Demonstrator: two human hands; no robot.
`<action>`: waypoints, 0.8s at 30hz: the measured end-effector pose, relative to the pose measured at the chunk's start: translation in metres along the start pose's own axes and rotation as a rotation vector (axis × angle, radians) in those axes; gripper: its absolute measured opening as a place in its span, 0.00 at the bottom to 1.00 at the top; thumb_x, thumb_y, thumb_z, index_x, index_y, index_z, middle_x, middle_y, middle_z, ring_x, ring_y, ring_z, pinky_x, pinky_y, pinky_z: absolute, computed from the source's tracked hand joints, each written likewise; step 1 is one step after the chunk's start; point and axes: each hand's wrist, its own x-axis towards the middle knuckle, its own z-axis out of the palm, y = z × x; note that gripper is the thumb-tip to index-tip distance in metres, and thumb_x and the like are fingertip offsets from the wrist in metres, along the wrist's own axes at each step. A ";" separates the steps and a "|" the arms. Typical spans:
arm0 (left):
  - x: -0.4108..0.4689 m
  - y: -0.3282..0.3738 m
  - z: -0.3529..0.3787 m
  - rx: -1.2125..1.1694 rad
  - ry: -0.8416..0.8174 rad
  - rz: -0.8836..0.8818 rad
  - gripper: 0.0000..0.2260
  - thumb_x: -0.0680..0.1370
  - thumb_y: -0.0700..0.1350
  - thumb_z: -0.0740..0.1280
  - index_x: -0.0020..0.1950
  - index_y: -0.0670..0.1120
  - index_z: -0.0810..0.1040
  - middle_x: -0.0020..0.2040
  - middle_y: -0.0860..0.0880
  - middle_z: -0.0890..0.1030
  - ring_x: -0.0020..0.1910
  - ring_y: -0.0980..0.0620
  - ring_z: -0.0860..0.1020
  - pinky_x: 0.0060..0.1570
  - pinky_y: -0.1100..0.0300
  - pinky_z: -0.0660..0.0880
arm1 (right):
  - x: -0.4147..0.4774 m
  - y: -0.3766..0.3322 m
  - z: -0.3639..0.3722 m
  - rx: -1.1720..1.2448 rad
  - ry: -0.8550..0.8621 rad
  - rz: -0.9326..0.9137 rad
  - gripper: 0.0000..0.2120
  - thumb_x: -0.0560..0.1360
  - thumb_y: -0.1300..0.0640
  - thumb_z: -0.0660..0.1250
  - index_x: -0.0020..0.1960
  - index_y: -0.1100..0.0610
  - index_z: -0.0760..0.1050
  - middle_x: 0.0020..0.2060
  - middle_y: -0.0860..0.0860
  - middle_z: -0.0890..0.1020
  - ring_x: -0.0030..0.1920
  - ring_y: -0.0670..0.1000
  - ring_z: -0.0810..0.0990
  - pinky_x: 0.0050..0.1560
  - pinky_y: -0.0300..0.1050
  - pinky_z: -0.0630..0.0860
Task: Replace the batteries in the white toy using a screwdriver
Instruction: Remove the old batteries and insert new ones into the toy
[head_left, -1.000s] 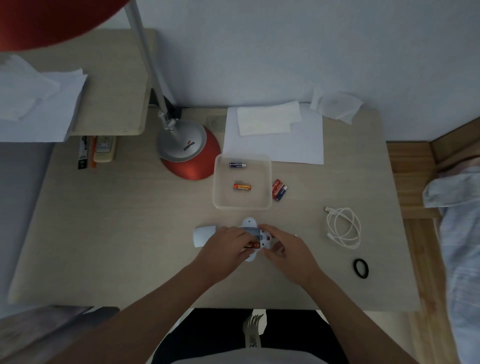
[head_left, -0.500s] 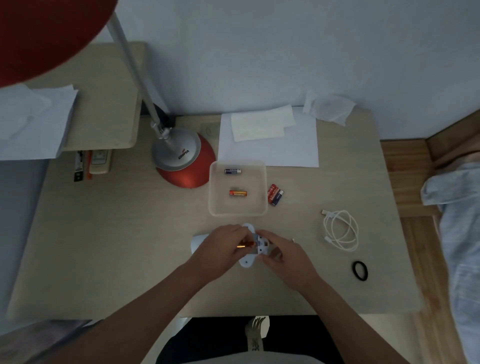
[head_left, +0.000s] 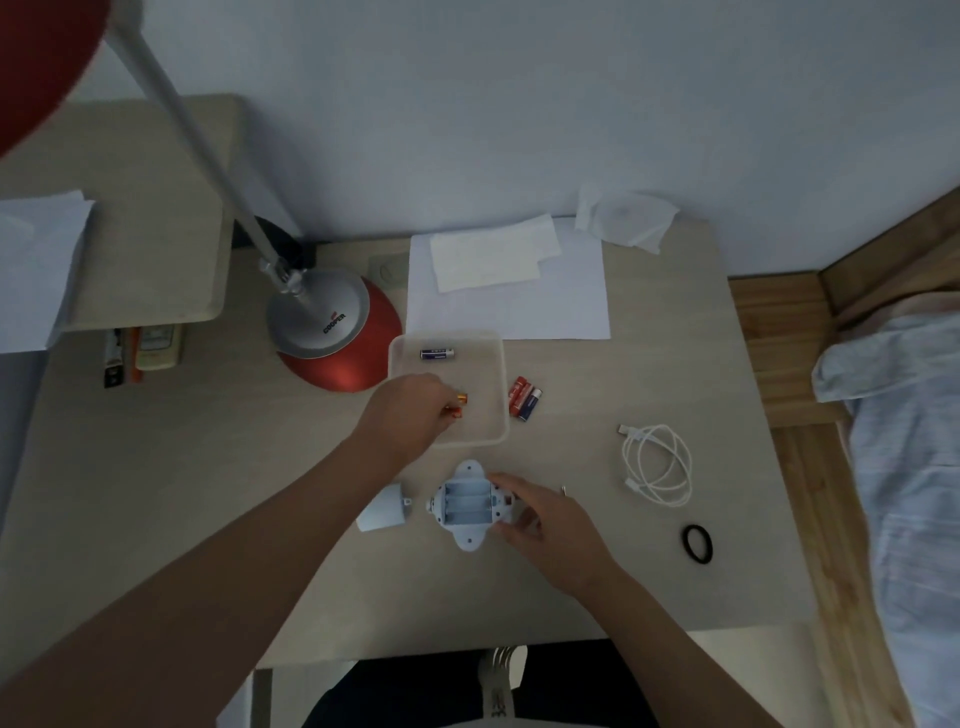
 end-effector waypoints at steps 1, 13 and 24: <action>0.005 0.000 0.002 0.028 -0.043 -0.002 0.11 0.79 0.50 0.67 0.60 0.51 0.82 0.55 0.49 0.81 0.55 0.48 0.79 0.51 0.55 0.74 | 0.000 0.000 0.000 0.004 0.001 -0.003 0.26 0.74 0.49 0.71 0.70 0.38 0.70 0.49 0.39 0.79 0.42 0.44 0.78 0.42 0.28 0.71; 0.021 -0.006 0.023 0.127 -0.152 0.010 0.10 0.77 0.51 0.67 0.55 0.53 0.83 0.51 0.51 0.83 0.52 0.48 0.80 0.49 0.53 0.77 | 0.000 0.002 0.003 0.037 0.026 -0.015 0.26 0.74 0.49 0.72 0.70 0.39 0.71 0.50 0.41 0.80 0.42 0.45 0.78 0.44 0.32 0.75; 0.021 -0.007 0.030 0.095 -0.110 0.003 0.09 0.78 0.51 0.66 0.54 0.51 0.84 0.50 0.50 0.83 0.51 0.48 0.80 0.48 0.54 0.77 | -0.001 -0.002 0.003 0.048 0.028 0.004 0.27 0.73 0.52 0.73 0.69 0.39 0.71 0.49 0.40 0.79 0.42 0.45 0.78 0.46 0.34 0.76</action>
